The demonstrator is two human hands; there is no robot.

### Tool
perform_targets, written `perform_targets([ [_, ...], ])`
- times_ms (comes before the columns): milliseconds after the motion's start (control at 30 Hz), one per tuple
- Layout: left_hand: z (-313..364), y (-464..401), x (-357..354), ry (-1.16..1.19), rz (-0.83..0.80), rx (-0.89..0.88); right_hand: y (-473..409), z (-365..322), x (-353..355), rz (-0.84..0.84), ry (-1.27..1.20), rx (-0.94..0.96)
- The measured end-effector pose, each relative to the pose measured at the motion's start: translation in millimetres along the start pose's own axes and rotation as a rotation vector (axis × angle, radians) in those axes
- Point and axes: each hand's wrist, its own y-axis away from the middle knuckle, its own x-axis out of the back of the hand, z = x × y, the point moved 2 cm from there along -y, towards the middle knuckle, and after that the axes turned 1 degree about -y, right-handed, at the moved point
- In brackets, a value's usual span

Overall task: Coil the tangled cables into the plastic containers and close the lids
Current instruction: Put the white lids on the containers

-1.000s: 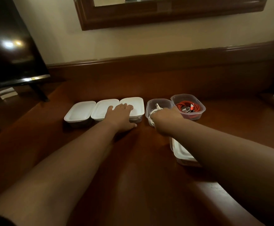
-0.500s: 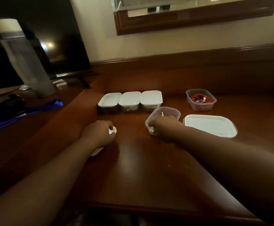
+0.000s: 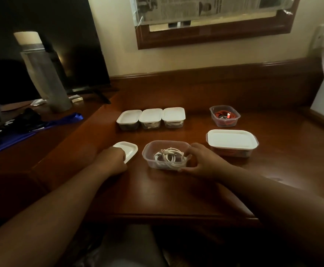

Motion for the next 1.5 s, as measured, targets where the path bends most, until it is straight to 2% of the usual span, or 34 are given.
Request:
perform_targets([
  [200, 8, -1, -1, -0.136, -0.015, -0.025, -3, -3, -7, 0.09, -0.182, -0.075],
  [333, 15, -4, 0, -0.206, 0.036, -0.035, 1, 4, -23, 0.162, -0.296, -0.063],
  [433, 14, -5, 11, -0.142, 0.14, -0.021, 3, 5, -24, 0.161, -0.314, -0.087],
  [533, 19, -2, 23, 0.094, 0.293, -0.056, 0, 9, -24, 0.155, -0.375, -0.11],
  [633, 38, 8, 26, 0.25, 0.422, -0.2, -1, 11, -25, 0.157, -0.422, -0.123],
  [833, 73, 27, 21, 0.283, 0.524, -0.586, -1, 13, -23, 0.138, -0.454, -0.121],
  [967, 82, 26, 13, 0.297, 0.481, -0.676, 1, 12, -23, 0.158, -0.43, -0.085],
  [1100, 82, 19, 6, 0.423, 0.379, -0.626, 3, 10, -24, 0.145, -0.372, -0.066],
  [1233, 83, 12, 9, 0.5, 0.302, -0.545, 5, 8, -22, 0.105, -0.437, -0.039],
  [1367, 91, 2, 10, 0.571, 0.111, -0.436, 3, 8, -23, 0.094, -0.517, -0.049],
  [1433, 93, -2, 5, 0.537, 0.094, -0.438, 0, 8, -25, 0.115, -0.488, -0.061],
  [1500, 94, -4, 2, 0.484, 0.146, -0.436, -1, 8, -27, 0.131, -0.428, -0.061],
])
